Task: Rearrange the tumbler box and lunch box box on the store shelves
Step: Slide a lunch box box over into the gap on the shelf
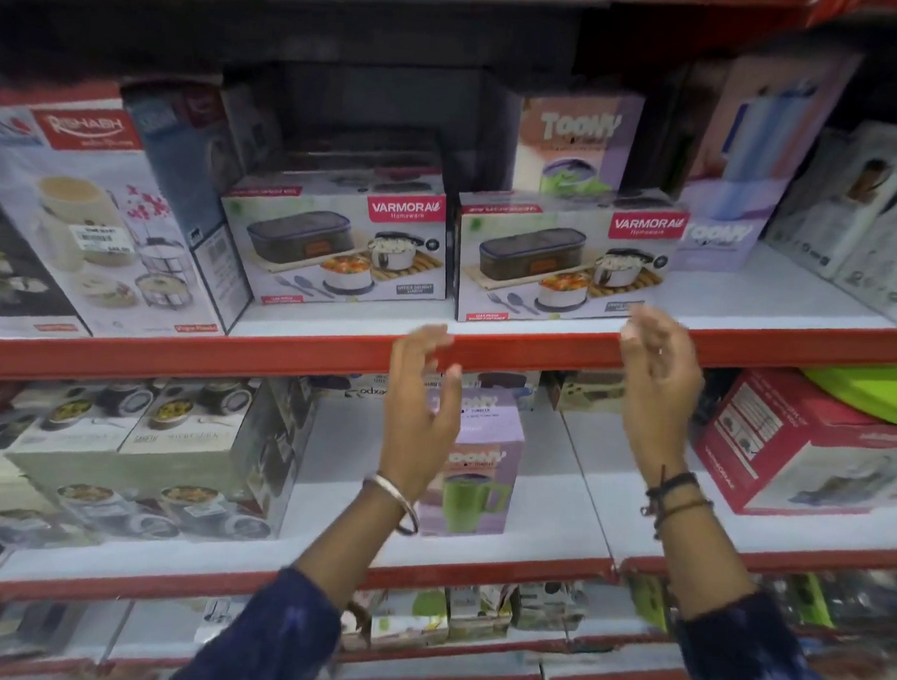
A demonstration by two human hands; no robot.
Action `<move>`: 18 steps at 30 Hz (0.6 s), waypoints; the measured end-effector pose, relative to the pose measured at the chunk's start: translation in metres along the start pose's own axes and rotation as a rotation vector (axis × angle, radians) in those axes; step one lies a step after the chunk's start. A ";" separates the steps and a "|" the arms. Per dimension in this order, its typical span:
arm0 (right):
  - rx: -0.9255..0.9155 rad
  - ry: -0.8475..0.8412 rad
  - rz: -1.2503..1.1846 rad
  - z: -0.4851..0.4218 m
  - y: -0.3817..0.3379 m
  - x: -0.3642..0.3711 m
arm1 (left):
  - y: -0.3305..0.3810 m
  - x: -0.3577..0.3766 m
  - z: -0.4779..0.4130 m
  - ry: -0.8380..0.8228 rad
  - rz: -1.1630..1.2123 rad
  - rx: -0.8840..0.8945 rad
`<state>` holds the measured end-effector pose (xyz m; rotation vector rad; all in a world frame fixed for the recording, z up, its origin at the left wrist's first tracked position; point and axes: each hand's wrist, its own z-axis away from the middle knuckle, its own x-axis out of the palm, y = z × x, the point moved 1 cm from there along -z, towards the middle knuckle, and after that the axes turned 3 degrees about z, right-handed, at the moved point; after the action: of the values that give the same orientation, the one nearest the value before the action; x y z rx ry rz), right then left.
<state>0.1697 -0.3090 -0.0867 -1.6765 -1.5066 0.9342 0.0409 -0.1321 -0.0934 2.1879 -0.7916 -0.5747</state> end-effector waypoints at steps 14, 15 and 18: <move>0.101 -0.078 0.217 -0.100 0.009 -0.004 | -0.004 0.031 -0.106 -0.178 -0.127 -0.365; 0.091 -0.066 0.157 -0.096 0.007 -0.007 | 0.002 0.027 -0.102 -0.149 -0.103 -0.343; 0.073 -0.040 -0.038 -0.087 -0.005 -0.019 | 0.013 0.006 -0.092 -0.016 0.006 -0.261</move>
<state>0.2410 -0.3296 -0.0371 -1.5808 -1.5077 0.9958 0.0959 -0.0994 -0.0259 1.9432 -0.6900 -0.6553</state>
